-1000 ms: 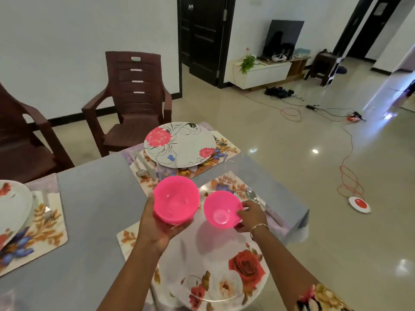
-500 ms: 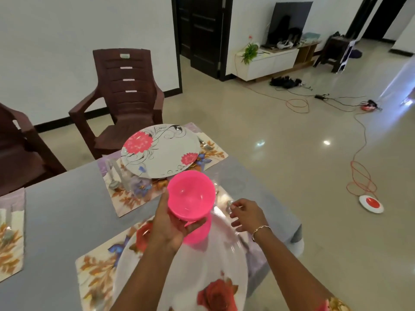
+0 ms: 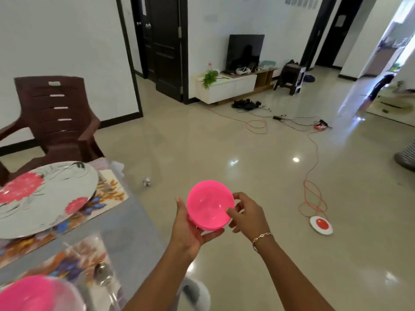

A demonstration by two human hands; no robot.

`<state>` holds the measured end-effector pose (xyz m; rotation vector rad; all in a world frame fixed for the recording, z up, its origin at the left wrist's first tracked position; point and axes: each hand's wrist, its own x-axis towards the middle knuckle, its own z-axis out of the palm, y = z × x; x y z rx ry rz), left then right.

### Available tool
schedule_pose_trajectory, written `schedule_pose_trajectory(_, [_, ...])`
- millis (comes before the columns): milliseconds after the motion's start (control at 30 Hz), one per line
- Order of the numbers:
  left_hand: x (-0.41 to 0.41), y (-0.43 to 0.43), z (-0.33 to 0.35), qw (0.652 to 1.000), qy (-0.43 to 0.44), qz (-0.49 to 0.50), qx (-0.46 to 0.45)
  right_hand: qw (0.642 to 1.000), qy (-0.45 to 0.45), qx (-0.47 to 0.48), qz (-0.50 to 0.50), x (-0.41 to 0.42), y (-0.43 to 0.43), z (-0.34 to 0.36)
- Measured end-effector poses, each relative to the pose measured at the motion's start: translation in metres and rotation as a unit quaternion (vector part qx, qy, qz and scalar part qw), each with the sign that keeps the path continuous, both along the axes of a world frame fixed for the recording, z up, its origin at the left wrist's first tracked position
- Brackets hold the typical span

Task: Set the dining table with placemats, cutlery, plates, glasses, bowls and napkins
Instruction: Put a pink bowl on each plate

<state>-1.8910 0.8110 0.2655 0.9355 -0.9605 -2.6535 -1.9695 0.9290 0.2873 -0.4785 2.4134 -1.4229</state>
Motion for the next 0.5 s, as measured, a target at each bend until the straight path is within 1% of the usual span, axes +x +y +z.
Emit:
schedule_pose_trajectory(100, [-0.05, 0.018, -0.004, 1.0, -0.005, -0.021, -0.006, 0.999, 0.0, -0.011, -0.046, -0.047, 0.019, -0.003])
schedule_pose_trajectory(200, [-0.103, 0.024, -0.013, 1.0, -0.011, -0.027, -0.01, 0.999, 0.004, -0.011, -0.051, -0.098, 0.027, -0.007])
schedule_pose_trajectory(300, [-0.157, 0.016, -0.023, 1.0, -0.012, -0.018, -0.016, 0.999, -0.001, -0.007, -0.047, -0.154, 0.021, -0.01])
schedule_pose_trajectory(433, [-0.24, -0.015, -0.031, 1.0, -0.003, 0.019, -0.016, 0.999, 0.03, 0.021, -0.021, -0.246, -0.003, -0.008])
schedule_pose_trajectory(500, [-0.281, -0.033, -0.03, 0.999, -0.01, 0.033, -0.004, 1.0, -0.004, 0.013, -0.014, -0.292, -0.02, -0.005])
